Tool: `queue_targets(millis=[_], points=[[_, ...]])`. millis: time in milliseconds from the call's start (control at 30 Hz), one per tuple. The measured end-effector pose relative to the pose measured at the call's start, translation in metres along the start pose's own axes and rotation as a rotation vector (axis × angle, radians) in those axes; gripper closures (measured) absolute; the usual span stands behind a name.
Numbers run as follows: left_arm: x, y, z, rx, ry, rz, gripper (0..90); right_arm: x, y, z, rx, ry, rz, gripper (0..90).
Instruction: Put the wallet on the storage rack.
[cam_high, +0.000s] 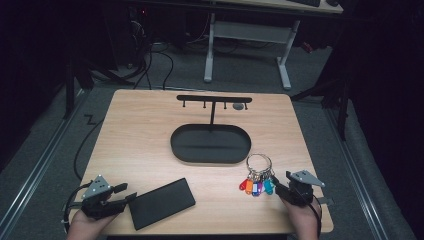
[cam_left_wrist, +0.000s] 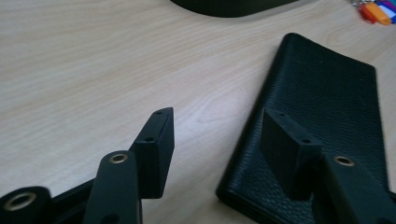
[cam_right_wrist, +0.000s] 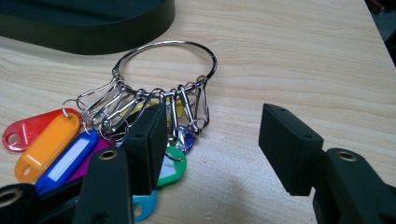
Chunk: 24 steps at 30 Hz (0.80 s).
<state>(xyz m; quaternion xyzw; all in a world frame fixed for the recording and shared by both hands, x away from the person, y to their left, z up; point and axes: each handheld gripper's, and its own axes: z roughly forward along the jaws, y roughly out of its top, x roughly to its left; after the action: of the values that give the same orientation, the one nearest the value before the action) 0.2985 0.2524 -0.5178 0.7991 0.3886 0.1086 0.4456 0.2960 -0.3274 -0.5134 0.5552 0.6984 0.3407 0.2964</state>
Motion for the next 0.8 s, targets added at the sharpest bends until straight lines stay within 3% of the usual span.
queue_targets(millis=[233, 367, 567, 800], points=[[-0.005, -0.004, 0.009, 0.078, -0.056, -0.008, 41.9, 0.002, 0.001, 0.0, -0.003, 0.002, -0.01, 42.5], [-0.004, -0.004, 0.009, 0.08, -0.068, -0.016, 41.0, 0.002, 0.001, 0.001, 0.0, 0.003, -0.015, 42.5], [-0.005, -0.004, 0.014, 0.114, -0.136, -0.034, 36.1, 0.001, 0.0, 0.0, -0.004, 0.003, -0.009, 42.5], [-0.005, -0.005, 0.017, 0.129, -0.149, -0.047, 30.1, 0.002, 0.001, 0.0, -0.001, 0.004, -0.009, 42.5]])
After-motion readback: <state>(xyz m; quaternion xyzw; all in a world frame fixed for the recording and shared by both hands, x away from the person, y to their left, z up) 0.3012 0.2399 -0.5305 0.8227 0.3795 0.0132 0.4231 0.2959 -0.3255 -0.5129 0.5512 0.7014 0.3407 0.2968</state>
